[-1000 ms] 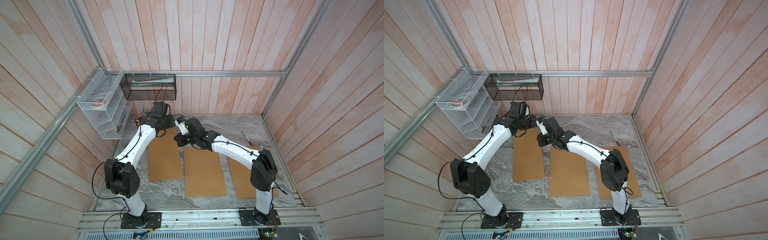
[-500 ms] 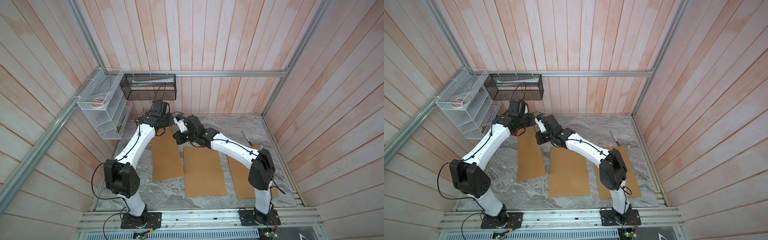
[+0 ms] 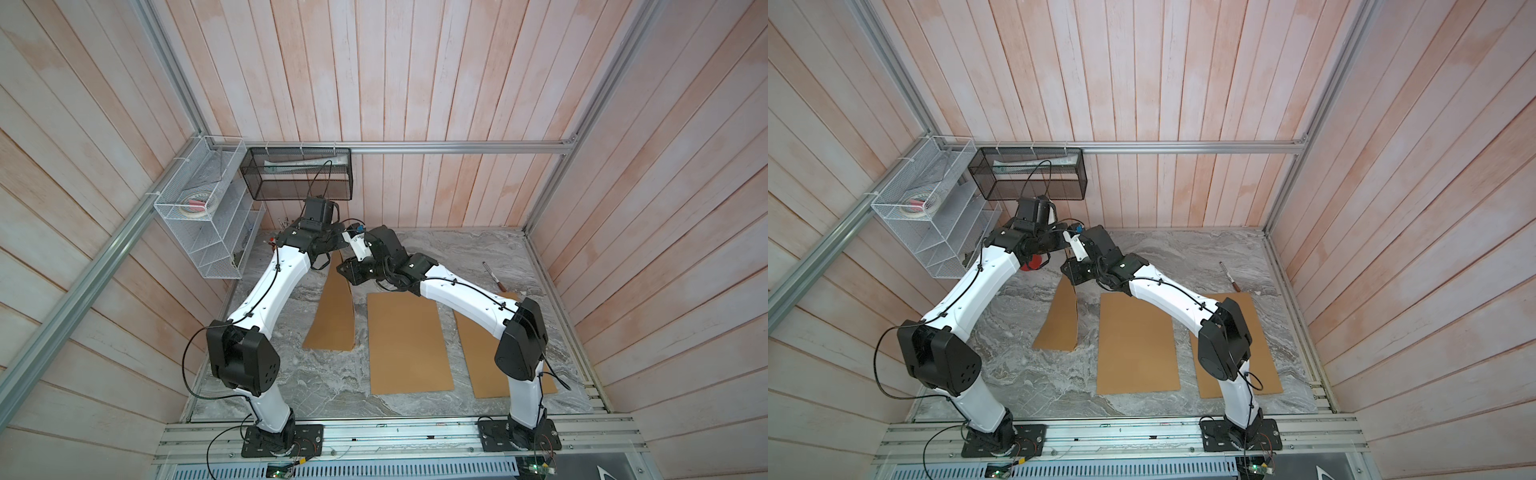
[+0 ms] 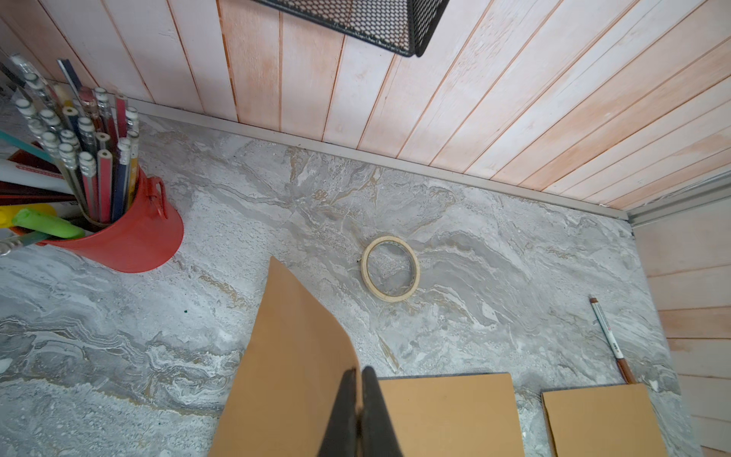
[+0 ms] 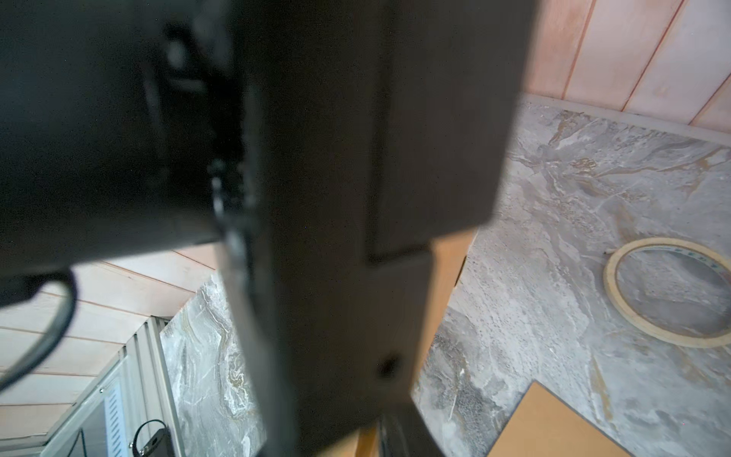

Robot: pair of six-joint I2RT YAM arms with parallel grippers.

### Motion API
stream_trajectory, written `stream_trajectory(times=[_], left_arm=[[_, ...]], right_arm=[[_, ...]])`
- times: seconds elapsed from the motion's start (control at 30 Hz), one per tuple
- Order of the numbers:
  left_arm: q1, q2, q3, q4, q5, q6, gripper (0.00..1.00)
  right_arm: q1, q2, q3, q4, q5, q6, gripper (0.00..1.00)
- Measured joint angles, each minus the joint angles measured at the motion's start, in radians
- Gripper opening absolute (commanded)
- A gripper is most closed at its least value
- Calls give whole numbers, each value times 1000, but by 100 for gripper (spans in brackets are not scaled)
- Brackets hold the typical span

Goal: Open the file bag
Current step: Pick up the file bag from the center of the board.

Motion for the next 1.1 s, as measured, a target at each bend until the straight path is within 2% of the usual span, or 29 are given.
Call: stream_trajectory(times=[0.17, 0.47, 0.67, 0.7, 0.73, 1.1], left_arm=[[2, -3, 27, -15, -8, 13, 4], [-3, -75, 84, -6, 11, 59, 5], [-3, -168, 74, 54, 66, 111, 5], [-3, -188, 57, 79, 85, 122, 5], [-3, -206, 37, 101, 98, 130, 0], [-1, -440, -299, 369, 302, 260, 0]], right_arm=[[0, -7, -1, 24, -26, 5, 37], [-6, -206, -220, 116, -102, 47, 45], [-64, -320, -366, 193, -123, 76, 46], [-79, -332, -388, 203, -123, 78, 46], [-93, -342, -407, 209, -124, 80, 46], [-297, -448, -626, 317, -152, 81, 47]])
